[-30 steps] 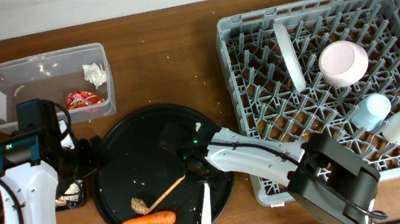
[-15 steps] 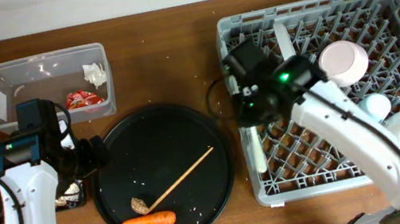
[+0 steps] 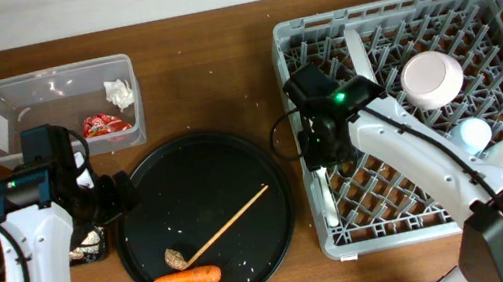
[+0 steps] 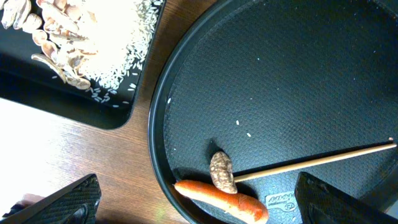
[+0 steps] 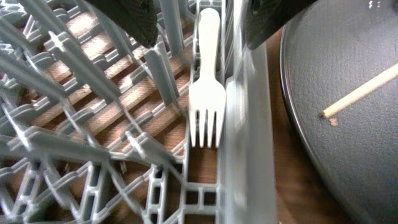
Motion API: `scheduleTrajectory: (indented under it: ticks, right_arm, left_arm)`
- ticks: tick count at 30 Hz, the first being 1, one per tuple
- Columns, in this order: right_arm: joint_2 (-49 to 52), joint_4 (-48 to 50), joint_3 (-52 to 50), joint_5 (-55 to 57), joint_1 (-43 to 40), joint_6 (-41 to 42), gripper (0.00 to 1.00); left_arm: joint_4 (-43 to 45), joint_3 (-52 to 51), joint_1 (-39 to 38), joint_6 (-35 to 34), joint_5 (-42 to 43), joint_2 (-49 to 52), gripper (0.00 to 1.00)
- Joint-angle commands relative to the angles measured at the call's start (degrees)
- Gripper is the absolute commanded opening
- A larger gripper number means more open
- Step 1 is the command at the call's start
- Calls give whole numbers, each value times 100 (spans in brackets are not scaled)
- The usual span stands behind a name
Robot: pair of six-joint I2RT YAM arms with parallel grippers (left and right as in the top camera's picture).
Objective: Sort waste into correct bins and load items into the dishwasher rack
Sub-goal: 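Move the right gripper down onto the wooden chopstick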
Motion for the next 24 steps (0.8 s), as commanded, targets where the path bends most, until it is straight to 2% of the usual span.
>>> scheduleTrajectory:
  ticks: [1,3,6,7,8,10,12,14,17,22,24]
  right_arm:
    - [-323,-310,846,-24,-20,2,50]
    - [-424,-428,1412,-595,155,-271,50]
    - [-378,-352,1532,-951,691,767,50]
    - [-282,-282,1519,-953,988,1119,54]
    - [-197,-216,1519,-970,1163,1204,65]
    - [79,188,1519,-1137,1663,1226,93]
    - [417,625,1519,-1095,2083,1283,93]
    - [839,654,1519,-1032,2247,2267,93]
    - [1532,592,1519,-1167,2264,3287,91]
    - [2221,525,1510,-1239,2264,4138,82]
    - [2332,492,1486,-1220,2271,4334,82]
  left_arm:
    - [-9,24,26,-76,-39,31,99]
    - [-2,24,26,-76,-39,31,99]
    - [17,24,26,-76,-39,31,99]
    - [15,24,26,-76,-39,31,99]
    - [15,24,26,-76,-39,31,99]
    - [13,24,26,-76,-39,31,99]
    - [9,24,26,-76,-39,31,99]
    - [9,24,26,-76,-39,31,99]
    - [7,24,26,-76,-39,31,99]
    - [15,24,26,-76,-39,31,99]
    - [13,24,26,-76,-39,31,99]
